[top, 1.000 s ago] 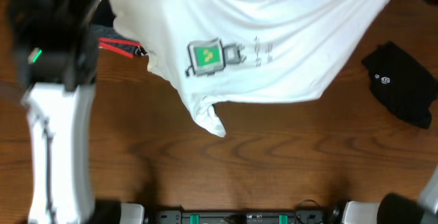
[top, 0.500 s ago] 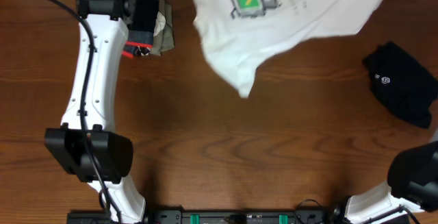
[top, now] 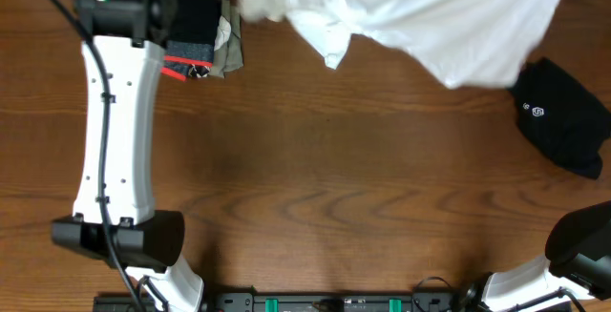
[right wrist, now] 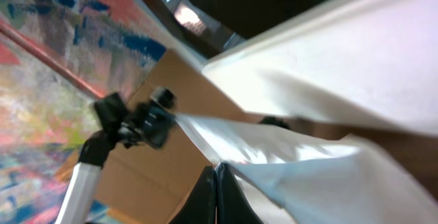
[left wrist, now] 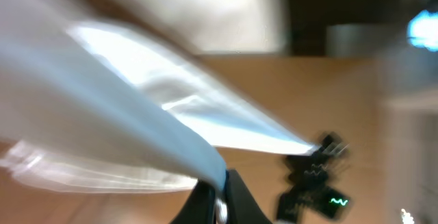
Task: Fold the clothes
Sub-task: 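Lift the shirt high with both grippers, stretching it between them, then shake the lifted shirt with both grippers, swinging it back and forth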
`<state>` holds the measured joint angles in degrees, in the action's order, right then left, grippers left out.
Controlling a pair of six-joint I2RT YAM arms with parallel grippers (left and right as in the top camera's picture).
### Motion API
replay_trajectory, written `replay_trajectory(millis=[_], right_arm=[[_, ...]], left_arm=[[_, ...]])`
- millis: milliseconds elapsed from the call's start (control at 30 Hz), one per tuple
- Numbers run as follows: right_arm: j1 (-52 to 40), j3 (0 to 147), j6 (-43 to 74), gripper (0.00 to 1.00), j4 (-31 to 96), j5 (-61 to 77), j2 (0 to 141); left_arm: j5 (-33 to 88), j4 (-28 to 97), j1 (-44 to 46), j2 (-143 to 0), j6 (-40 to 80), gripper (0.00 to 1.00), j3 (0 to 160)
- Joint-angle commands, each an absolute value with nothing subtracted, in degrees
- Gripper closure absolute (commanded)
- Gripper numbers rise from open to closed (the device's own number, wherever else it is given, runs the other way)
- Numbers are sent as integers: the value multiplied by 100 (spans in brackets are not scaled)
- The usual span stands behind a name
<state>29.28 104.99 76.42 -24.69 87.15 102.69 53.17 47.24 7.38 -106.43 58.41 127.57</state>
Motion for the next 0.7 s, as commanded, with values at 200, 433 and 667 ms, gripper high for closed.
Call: replay_trajectory(millis=[200,433,667], right_arm=[[2921,9638,7341,99,-2467,8827,10175],[2834,9465,7306,98,-2248,7800,10175],[2344,9470,7002,98,-707,5741,10173]], left_arm=[[4069,6617,1041,-10694,3747,94,12772],[3238,6794,1162,-10694,3712,94,12772],[2832,6757,1160,-10694,3728,94,12772]])
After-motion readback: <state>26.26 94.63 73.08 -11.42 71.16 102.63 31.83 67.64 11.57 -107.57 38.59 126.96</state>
